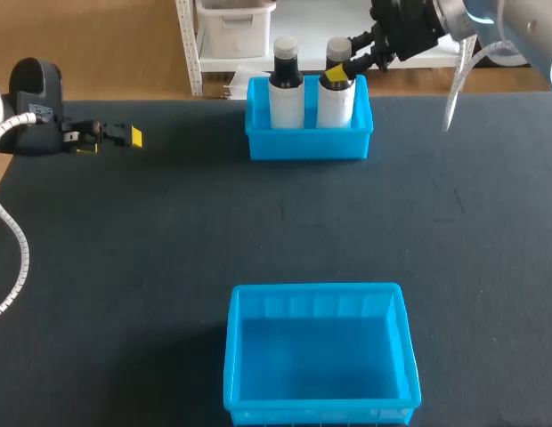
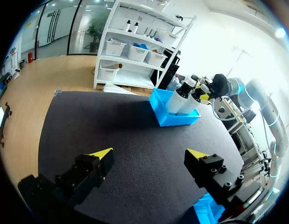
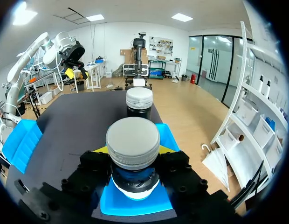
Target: Pick up the bottle, and place it in the far bin if it is heavy, or in the near bin if it is light.
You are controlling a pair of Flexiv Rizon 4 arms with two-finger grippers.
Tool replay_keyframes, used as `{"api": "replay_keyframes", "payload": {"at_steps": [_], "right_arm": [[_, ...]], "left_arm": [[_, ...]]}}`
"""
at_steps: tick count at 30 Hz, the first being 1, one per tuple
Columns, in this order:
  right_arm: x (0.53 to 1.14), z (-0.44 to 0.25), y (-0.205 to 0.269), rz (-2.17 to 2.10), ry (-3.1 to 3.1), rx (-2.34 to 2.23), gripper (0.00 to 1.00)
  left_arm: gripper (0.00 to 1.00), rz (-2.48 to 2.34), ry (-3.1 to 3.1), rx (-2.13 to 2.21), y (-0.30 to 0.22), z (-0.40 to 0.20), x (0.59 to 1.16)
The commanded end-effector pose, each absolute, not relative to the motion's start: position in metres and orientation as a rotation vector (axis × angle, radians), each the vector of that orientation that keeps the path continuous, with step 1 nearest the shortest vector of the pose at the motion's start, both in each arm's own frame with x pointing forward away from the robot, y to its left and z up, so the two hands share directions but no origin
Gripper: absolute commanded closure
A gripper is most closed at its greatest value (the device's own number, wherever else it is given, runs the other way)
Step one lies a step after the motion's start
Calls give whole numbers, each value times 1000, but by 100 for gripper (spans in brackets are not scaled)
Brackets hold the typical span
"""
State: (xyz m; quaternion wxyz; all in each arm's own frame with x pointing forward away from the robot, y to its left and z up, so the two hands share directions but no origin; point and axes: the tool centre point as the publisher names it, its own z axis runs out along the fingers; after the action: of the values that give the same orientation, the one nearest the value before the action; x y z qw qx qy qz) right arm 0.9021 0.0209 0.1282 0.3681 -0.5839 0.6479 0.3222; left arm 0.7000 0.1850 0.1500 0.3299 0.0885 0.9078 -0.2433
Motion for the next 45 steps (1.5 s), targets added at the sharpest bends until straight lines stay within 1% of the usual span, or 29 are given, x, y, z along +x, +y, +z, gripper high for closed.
{"api": "replay_keyframes", "payload": {"at_steps": [1, 3, 7, 9, 11, 16, 17, 19, 28, 45], "right_arm": [[913, 129, 24, 1092, 1601, -1682, 100], [913, 128, 24, 1094, 1604, -1683, 100], [913, 127, 24, 1098, 1610, -1683, 80], [913, 126, 23, 1098, 1613, -1682, 73], [914, 126, 23, 1099, 1616, -1681, 64], [914, 125, 23, 1098, 1624, -1678, 52], [915, 125, 23, 1099, 1625, -1677, 37], [915, 125, 23, 1099, 1627, -1677, 0], [915, 129, 14, 1081, 1657, -1659, 0], [885, 160, -57, 921, 1827, -1415, 0]], "left_arm": [[0, -636, 2374, 231, 185, 150, 700], [0, -636, 2374, 231, 185, 150, 700], [0, -636, 2374, 231, 185, 150, 700], [0, -636, 2374, 231, 185, 150, 700], [0, -636, 2374, 231, 185, 150, 700], [0, -636, 2374, 231, 185, 150, 700], [0, -636, 2374, 231, 185, 150, 700], [0, -636, 2374, 231, 185, 150, 700], [0, -636, 2374, 231, 185, 150, 700], [0, -636, 2374, 231, 185, 150, 700]]}}
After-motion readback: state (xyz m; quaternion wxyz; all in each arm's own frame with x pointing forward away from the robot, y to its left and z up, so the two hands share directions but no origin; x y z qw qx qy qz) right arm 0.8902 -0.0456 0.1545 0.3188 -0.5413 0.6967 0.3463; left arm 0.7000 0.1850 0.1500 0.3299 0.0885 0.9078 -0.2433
